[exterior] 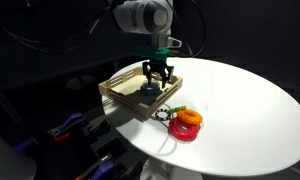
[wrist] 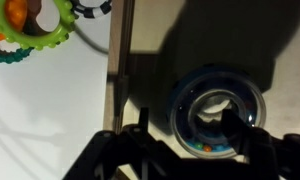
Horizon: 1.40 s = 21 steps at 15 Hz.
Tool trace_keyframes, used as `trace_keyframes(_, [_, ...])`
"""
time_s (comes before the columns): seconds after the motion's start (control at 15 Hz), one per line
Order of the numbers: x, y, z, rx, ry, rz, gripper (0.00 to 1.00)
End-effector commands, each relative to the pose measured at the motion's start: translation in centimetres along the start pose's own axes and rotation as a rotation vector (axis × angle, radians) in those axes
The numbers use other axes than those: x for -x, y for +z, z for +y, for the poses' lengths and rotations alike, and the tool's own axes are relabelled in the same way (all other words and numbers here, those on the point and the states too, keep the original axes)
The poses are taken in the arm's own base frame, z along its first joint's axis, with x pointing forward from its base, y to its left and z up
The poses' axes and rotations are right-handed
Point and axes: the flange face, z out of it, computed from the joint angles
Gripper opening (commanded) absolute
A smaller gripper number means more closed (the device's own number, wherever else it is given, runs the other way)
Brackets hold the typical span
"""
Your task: Put the clear ring on the blue ring
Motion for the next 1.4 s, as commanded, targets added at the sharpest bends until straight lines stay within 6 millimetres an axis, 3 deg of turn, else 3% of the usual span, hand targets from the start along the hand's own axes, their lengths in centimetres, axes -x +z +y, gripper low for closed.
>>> trace_keyframes(0.0, [0.4,-1.6,0.5,-0.013,-0.035,0.005,1.00])
trace_keyframes(0.27, [0.6,-3.9,1.2,-0.013,-0.046,0.003,1.00])
trace_keyframes(0.6, [1.4,-8.0,1.8,-0.022,-0.030,-0.027,1.00])
trace_keyframes(1.33, [5.4,-17.9,2.5,-0.034,0.040,-0.057,1.00])
